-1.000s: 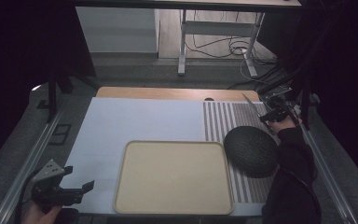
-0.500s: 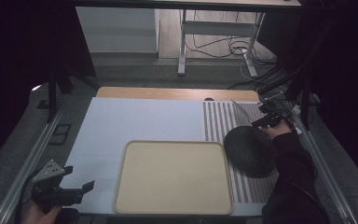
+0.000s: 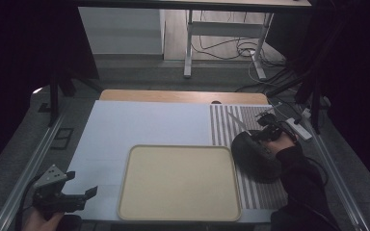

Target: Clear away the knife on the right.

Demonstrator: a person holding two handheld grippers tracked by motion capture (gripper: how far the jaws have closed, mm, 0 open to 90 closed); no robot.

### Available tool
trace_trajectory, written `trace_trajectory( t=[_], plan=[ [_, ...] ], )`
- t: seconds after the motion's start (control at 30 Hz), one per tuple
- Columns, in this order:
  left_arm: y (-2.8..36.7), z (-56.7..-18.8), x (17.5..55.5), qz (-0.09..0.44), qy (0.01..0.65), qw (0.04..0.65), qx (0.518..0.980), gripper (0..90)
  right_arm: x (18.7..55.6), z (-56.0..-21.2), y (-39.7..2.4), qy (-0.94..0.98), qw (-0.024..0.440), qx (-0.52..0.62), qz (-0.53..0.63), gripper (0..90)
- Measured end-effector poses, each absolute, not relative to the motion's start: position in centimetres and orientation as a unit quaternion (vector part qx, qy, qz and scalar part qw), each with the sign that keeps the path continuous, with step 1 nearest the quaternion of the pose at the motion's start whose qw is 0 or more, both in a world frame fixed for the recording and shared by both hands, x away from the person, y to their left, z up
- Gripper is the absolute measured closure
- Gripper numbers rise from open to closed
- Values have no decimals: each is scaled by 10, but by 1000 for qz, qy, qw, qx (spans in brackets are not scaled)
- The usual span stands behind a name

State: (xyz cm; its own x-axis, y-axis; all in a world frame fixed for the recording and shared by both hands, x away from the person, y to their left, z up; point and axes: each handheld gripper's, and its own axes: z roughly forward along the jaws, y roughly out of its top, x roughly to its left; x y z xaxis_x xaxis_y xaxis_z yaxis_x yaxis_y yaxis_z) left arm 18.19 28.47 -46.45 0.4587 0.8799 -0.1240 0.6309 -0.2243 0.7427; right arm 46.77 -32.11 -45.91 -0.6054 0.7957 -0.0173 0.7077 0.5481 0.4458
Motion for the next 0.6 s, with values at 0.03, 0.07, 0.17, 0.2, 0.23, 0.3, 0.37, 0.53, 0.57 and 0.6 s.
trace_trajectory(
  t=[0.03,0.07,0.17,0.2,0.23,0.3,0.37,0.53,0.57,0.6],
  plan=[
    [285,-465,182,164,494,379,765,30,465,-460,-319,875,107,427,201,803],
    [284,-465,182,164,494,378,766,30,463,-461,-317,877,105,425,200,803],
    [284,-465,182,165,493,377,766,30,454,-463,-311,882,100,415,197,803],
    [284,-465,182,165,493,377,766,30,452,-464,-309,883,100,413,196,803],
    [284,-465,182,165,494,377,766,30,450,-464,-307,884,99,411,197,803],
    [284,-465,182,165,494,377,766,30,444,-464,-303,888,99,404,195,803],
    [284,-465,182,165,494,376,766,31,439,-464,-299,890,98,400,196,803],
    [284,-465,182,166,494,376,766,31,425,-464,-290,897,94,385,198,803],
    [284,-464,182,166,494,375,767,31,422,-464,-288,898,93,383,198,803],
    [284,-464,182,166,494,375,767,31,419,-465,-286,898,92,381,199,803]
  ],
)
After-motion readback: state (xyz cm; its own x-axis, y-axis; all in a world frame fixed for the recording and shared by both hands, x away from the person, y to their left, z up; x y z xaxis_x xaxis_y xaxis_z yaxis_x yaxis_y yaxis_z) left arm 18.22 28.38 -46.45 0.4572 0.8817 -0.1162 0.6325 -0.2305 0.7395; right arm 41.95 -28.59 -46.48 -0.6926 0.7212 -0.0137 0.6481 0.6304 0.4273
